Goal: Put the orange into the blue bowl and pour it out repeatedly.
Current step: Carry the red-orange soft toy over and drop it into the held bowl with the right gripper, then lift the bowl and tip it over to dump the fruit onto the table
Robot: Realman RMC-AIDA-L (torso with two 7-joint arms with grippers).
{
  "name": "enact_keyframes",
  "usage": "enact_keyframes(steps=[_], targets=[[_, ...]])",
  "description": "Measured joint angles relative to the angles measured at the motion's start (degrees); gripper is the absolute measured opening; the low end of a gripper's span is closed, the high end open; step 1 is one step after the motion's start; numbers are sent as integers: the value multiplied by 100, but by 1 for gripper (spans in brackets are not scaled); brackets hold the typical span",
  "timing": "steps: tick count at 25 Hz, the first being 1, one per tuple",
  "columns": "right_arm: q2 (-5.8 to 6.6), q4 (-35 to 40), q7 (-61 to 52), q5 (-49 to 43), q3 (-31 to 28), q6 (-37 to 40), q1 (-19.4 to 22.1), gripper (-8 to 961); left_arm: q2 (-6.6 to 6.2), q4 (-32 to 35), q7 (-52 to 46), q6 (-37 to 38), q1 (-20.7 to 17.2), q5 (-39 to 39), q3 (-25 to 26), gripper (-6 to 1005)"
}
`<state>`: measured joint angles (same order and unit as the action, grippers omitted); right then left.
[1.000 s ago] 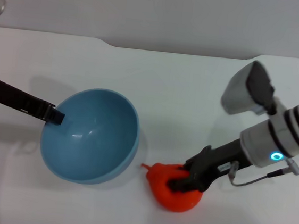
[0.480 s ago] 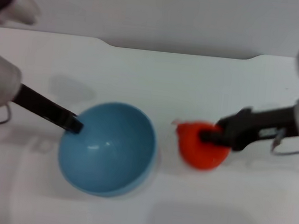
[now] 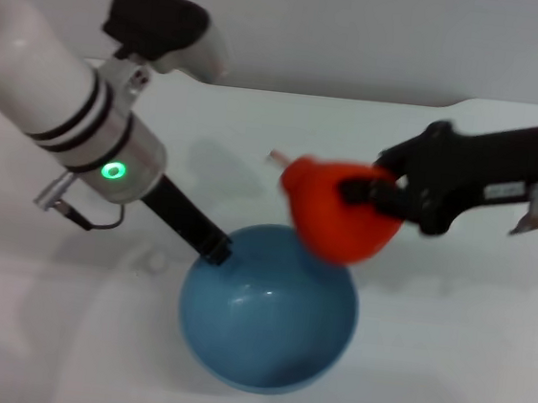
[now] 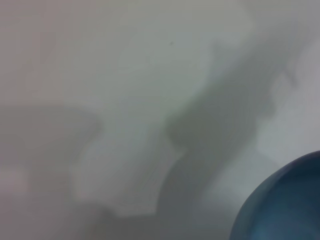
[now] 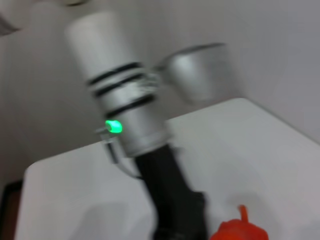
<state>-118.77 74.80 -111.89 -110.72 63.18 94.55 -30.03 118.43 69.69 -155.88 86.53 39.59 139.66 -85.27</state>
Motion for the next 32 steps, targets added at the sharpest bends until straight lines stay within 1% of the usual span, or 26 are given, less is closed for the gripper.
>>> enact_keyframes(steps=[3, 6, 9, 14, 17, 20, 23, 24, 25, 26, 29, 30, 31, 32], targets=[[-3, -53, 45, -56, 376, 45, -69, 50, 13, -11, -82, -124, 113, -10, -212, -2], [-5, -139, 7, -269, 692, 42, -125, 28, 28, -13, -97, -156, 169, -16, -239, -2], [-12, -186, -60, -380, 914, 3, -152, 133, 33, 2, -102, -157, 186, -38, -244, -2], [-14, -156, -141, -374, 983, -7, -157, 303, 26, 25, -88, -159, 184, -101, -247, 0], [-15, -110, -345, -386, 812, -16, -159, 404, 7, 50, -61, -266, 125, -104, -246, -1], [5, -112, -784, -487, 324, -34, -156, 420, -20, 155, -35, -491, -37, -89, -217, -1], [26, -122, -1282, -838, -232, 3, -96, 436, -45, 393, 221, -800, -338, -61, -188, -1], [27, -118, -1431, -1018, -439, 46, -57, 442, -46, 659, 458, -1078, -651, -84, -179, -1], [28, -114, -1617, -1292, -671, 115, -11, 447, -46, 659, 458, -1078, -651, -84, -179, -2], [29, -114, -1710, -1414, -785, 157, 16, 453, -47, 793, 527, -1197, -801, -94, -182, -2], [42, -149, -2059, -1995, -1330, 413, 94, 458, -45, 1381, 782, -1843, -1378, -94, -302, -2], [45, -160, -2104, -2085, -1460, 477, 131, 458, -45, 1662, 952, -2219, -1667, -94, -429, -2], [44, -168, -2129, -2151, -1594, 537, 180, 458, -45, 1780, 1062, -2403, -1803, -94, -500, -2], [42, -170, -2129, -2165, -1699, 574, 233, 457, -48, 1967, 1337, -2738, -2035, -100, -670, -2]])
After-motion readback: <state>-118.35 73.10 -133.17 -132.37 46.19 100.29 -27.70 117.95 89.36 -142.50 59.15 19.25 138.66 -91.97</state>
